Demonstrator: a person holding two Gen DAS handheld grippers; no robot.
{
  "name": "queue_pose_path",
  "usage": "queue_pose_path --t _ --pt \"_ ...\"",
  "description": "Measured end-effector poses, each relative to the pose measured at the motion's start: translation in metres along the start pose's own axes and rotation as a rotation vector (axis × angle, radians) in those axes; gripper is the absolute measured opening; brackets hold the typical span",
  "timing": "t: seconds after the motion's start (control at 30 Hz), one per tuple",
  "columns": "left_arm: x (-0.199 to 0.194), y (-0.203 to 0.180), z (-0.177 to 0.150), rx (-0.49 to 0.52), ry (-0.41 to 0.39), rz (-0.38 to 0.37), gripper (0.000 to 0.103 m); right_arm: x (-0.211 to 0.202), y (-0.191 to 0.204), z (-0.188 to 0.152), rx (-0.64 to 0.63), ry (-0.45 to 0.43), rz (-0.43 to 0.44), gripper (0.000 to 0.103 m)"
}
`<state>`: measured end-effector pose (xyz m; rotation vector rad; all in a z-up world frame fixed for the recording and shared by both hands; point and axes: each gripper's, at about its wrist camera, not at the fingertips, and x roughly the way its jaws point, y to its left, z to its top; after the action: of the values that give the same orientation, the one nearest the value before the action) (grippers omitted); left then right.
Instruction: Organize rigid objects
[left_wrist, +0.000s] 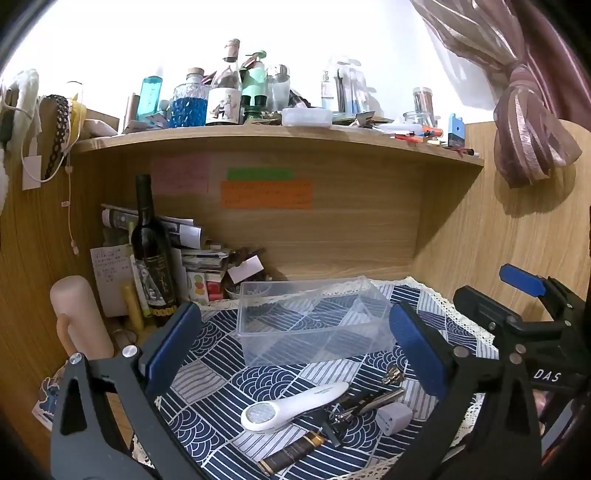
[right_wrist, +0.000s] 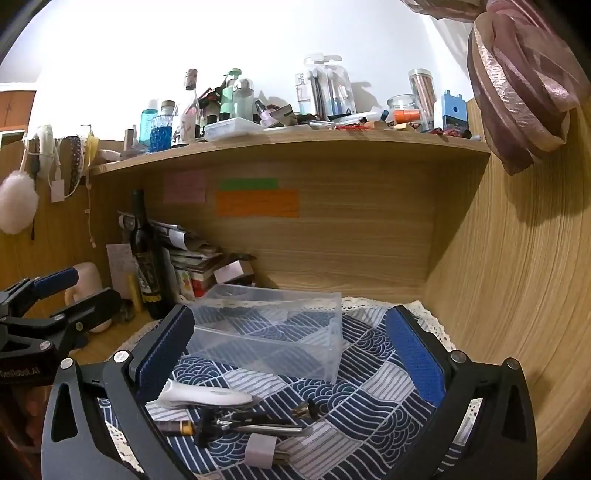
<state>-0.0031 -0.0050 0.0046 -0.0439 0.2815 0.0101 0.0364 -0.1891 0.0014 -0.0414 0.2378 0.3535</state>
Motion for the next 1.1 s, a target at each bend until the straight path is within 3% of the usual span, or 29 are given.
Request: queue_pose_path --t 1.1 --pt "-0.0042 -0.0064 0.0045 0.004 -0.017 -0.015 0.103 -0.0032 0.0049 0.0025 0.006 -0.008 0.015 0.103"
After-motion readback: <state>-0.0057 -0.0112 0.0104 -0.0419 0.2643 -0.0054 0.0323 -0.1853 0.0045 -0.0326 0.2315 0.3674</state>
